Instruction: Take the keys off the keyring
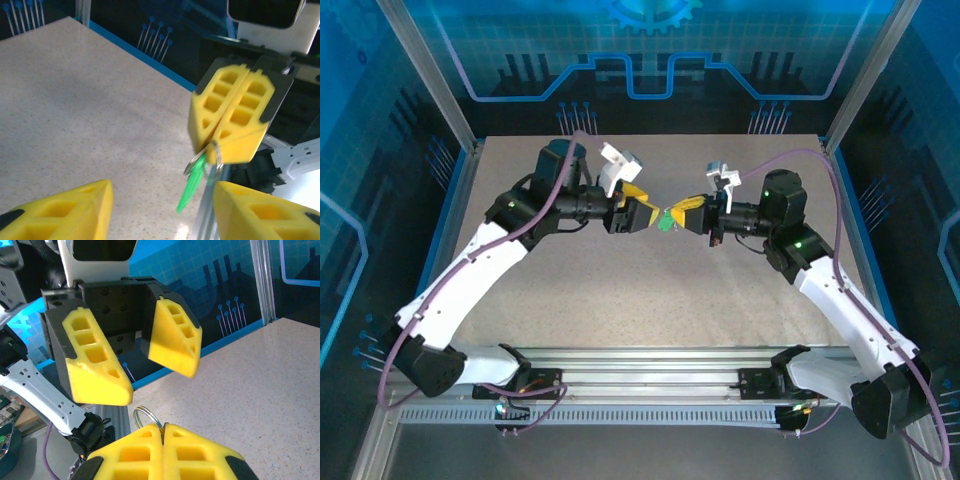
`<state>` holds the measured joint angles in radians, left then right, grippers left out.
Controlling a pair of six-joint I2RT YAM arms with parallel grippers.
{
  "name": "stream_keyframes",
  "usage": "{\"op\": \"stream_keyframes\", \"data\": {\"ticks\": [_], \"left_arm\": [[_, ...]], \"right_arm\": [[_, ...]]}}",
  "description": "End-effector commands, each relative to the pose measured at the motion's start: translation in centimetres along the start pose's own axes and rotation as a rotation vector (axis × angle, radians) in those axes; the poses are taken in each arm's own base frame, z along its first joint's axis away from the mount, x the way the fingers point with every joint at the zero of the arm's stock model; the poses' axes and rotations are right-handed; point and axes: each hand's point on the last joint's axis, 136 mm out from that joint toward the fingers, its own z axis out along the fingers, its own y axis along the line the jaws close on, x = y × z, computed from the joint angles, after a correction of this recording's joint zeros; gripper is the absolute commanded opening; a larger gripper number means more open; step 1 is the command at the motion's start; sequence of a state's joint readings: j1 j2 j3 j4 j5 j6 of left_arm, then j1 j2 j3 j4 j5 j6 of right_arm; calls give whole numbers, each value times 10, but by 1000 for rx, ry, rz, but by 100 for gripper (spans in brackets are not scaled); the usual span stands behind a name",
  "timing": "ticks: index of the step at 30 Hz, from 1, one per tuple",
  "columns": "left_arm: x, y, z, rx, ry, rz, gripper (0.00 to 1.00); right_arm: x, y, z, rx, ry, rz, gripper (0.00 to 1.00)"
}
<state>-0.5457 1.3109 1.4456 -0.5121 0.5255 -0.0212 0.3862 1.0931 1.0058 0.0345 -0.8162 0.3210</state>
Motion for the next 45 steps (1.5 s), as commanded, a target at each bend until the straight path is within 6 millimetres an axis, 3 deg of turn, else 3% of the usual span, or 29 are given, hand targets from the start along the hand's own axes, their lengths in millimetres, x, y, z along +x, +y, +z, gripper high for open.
{"op": "stream_keyframes", "data": {"ticks": [1, 6, 13, 18, 24, 27, 33, 34, 37, 38, 45], "left_arm": [[-13, -17, -8, 82, -76, 4, 68], [-7, -27, 3, 190, -35, -42, 76], [-4, -27, 18, 239, 0, -76, 72], [0, -28, 24, 257, 26, -88, 54], [0, -30, 23, 259, 26, -85, 25], [1, -28, 24, 245, 32, -87, 22], [2, -29, 22, 244, 32, -80, 3], [2, -29, 21, 242, 31, -76, 0], [1, -30, 18, 235, 32, -67, 0], [1, -30, 17, 234, 32, -64, 0], [-1, -35, 13, 257, 37, -62, 0]], "right_arm": [[-19, 13, -4, -10, -27, -21, 2], [-23, 17, -1, -26, -36, -13, 2], [-28, 21, -2, -39, -49, -10, 3], [-30, 22, -1, -40, -54, -12, 3], [-29, 18, 0, -28, -54, -6, 3], [-29, 16, 0, -21, -54, -5, 3], [-30, 15, 0, -12, -54, -6, 3], [-29, 15, -1, -7, -51, -6, 7], [-29, 4, -5, 61, -62, 7, 44], [-29, 1, -8, 84, -70, 9, 50], [-28, 1, -19, 82, -96, 5, 53]]}}
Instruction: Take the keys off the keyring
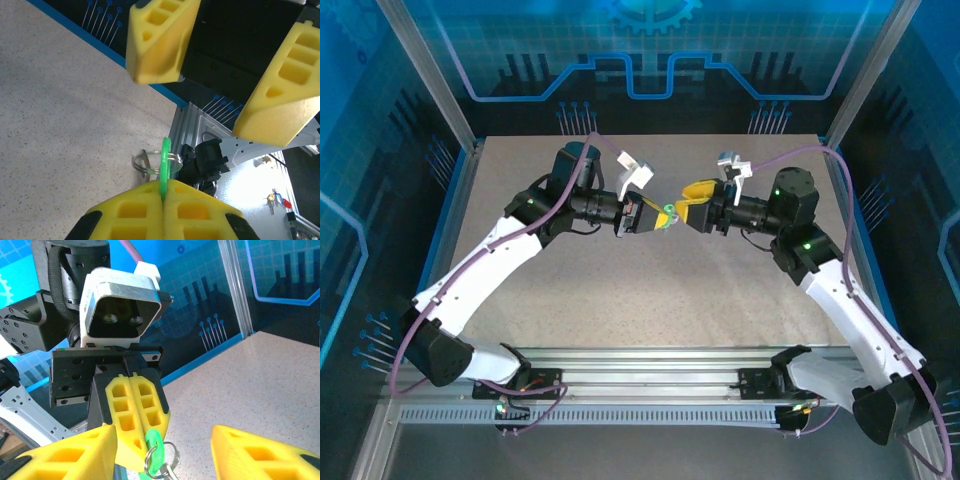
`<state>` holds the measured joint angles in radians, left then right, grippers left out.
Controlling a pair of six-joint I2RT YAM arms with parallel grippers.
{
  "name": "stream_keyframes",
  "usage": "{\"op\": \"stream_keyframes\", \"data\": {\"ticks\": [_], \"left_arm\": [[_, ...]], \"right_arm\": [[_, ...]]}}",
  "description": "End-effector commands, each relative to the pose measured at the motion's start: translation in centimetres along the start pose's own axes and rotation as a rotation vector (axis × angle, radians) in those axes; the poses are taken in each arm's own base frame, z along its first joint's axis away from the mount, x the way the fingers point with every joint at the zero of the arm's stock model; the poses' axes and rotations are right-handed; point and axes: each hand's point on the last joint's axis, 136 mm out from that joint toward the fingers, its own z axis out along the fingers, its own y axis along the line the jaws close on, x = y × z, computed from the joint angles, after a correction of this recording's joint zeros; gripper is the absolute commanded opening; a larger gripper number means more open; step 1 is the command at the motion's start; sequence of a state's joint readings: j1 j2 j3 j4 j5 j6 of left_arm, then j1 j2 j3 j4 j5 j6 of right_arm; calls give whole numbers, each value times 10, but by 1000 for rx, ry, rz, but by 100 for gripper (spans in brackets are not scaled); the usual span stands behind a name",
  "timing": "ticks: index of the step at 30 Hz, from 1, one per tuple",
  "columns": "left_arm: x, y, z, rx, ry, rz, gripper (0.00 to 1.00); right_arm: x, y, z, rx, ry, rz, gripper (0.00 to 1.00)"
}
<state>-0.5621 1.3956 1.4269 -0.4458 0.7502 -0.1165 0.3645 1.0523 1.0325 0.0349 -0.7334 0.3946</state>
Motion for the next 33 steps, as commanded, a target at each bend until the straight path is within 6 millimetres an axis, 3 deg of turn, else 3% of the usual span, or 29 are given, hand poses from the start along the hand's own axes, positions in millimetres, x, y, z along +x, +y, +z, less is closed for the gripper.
{"op": "stream_keyframes", "data": {"ticks": [1, 10, 13, 15, 19, 26, 30, 33], "left_arm": [[-14, -19, -12, 37, -23, 53, 0], [-18, -9, -12, -19, 3, 25, 0], [-20, -3, -13, -56, 4, 15, 0], [-22, 1, -14, -69, 3, -9, 0], [-27, 15, -15, -104, 10, -100, 0], [-23, 33, -8, -126, 77, -212, 0], [-19, 33, -5, -108, 110, -242, 0], [-17, 33, -6, -115, 115, -241, 0]], "right_arm": [[-3, 5, -6, -12, -21, -21, 53], [11, -9, -7, 36, -40, -14, 50], [17, -20, -12, 102, -90, -57, 54], [18, -31, -18, 184, -128, -69, 64], [24, -49, -25, 278, -127, -30, 66], [37, -61, -16, 276, -71, 63, 66], [40, -67, -17, 307, -86, 34, 61], [35, -60, -19, 288, -119, 9, 56]]}}
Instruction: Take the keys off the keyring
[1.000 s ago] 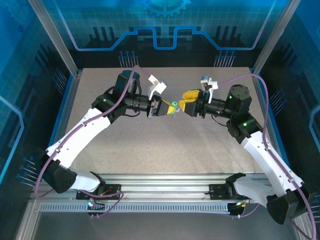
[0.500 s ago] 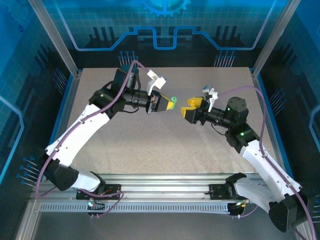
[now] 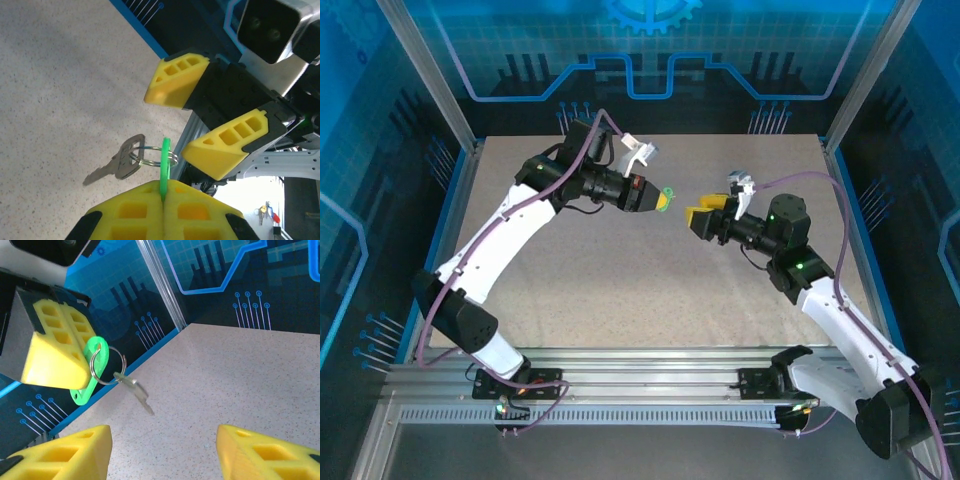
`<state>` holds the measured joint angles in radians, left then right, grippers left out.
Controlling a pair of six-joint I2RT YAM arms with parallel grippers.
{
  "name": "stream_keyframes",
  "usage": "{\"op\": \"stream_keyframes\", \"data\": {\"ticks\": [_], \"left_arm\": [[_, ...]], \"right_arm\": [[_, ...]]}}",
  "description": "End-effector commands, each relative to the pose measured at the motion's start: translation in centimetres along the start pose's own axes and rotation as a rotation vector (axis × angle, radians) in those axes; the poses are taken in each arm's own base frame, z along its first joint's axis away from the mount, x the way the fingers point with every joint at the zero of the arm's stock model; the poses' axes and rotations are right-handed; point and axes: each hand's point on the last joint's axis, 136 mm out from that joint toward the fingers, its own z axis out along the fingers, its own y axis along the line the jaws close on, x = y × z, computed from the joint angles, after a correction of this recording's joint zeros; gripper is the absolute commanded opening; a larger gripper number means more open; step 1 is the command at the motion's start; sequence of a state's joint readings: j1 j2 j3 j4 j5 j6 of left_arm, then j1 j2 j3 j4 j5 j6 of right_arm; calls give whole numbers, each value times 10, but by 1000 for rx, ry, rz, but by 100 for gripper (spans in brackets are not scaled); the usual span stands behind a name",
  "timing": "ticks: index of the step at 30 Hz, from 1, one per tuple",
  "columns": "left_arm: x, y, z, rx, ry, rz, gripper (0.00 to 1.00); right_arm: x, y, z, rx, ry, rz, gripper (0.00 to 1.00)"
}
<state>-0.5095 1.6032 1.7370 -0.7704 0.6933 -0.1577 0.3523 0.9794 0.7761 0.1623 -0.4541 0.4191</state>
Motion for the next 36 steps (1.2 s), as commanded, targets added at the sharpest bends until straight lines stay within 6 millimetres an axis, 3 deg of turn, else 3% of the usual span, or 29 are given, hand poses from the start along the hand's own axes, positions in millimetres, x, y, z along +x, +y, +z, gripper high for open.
{"op": "stream_keyframes", "data": {"ticks": [1, 9, 16, 23, 30, 36], "left_arm": [[1, -9, -10, 15, 9, -16, 0], [2, -11, -8, 26, 16, -18, 0], [5, -14, -7, 46, 24, -17, 0], [7, -19, -10, 62, 23, -8, 0], [10, -25, -12, 93, 27, 2, 0], [14, -29, -14, 111, 33, 8, 0]], "right_arm": [[-17, 9, -7, -18, -69, -50, 54], [-24, 43, 1, -104, -6, -109, 40], [-32, 60, 13, -121, 6, -150, 45], [-23, 57, 27, -106, 54, -148, 46], [-27, 45, 27, -43, 35, -152, 30], [-36, 30, 19, 27, 0, -146, 24]]}}
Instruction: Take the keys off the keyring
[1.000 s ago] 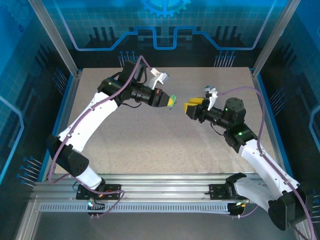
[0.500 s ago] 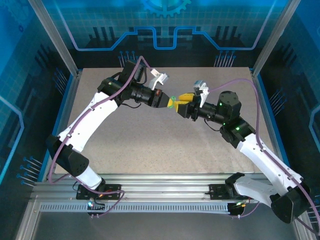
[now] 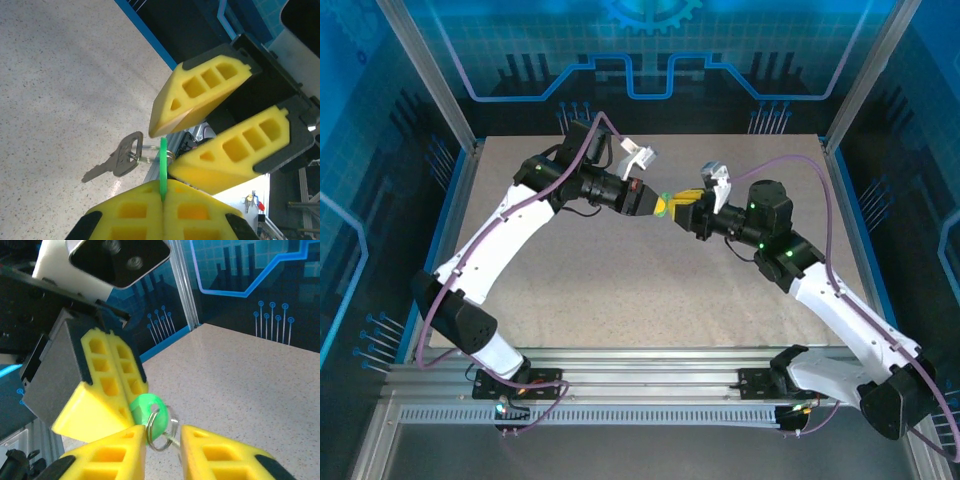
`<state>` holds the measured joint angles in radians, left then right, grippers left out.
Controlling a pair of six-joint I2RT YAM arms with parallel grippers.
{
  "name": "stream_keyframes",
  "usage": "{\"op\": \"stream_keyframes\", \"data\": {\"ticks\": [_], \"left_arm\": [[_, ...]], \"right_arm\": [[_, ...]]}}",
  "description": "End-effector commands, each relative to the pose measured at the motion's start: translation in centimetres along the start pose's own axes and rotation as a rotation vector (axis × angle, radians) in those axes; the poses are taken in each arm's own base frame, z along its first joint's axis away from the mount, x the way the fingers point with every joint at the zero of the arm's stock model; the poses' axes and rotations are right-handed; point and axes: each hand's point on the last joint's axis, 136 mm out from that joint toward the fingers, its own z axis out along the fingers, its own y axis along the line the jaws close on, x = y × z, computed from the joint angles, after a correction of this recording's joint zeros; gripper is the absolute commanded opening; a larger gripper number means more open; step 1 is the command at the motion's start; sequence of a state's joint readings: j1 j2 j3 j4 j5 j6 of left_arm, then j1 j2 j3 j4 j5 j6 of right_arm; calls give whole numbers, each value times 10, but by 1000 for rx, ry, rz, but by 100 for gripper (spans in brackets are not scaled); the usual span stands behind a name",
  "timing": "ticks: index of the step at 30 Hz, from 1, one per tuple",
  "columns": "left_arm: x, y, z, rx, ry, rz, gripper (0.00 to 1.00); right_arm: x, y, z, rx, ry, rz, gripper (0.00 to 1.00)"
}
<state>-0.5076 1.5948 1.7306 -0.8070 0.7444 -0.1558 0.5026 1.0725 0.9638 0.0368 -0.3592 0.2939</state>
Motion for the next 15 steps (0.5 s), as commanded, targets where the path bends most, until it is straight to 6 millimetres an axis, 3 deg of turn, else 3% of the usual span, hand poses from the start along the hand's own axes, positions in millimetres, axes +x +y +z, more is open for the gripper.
{"op": "stream_keyframes", "data": {"ticks": [1, 9, 15], "left_arm": [[6, -22, -10, 74, 3, 32, 0], [13, -26, -7, 117, 26, 15, 0], [14, -24, -5, 134, 45, -9, 0]], "right_arm": [[-18, -12, -10, 82, -53, -17, 23], [-25, -17, -12, 108, -72, -17, 21], [-17, -20, -17, 90, -57, 25, 33]]}}
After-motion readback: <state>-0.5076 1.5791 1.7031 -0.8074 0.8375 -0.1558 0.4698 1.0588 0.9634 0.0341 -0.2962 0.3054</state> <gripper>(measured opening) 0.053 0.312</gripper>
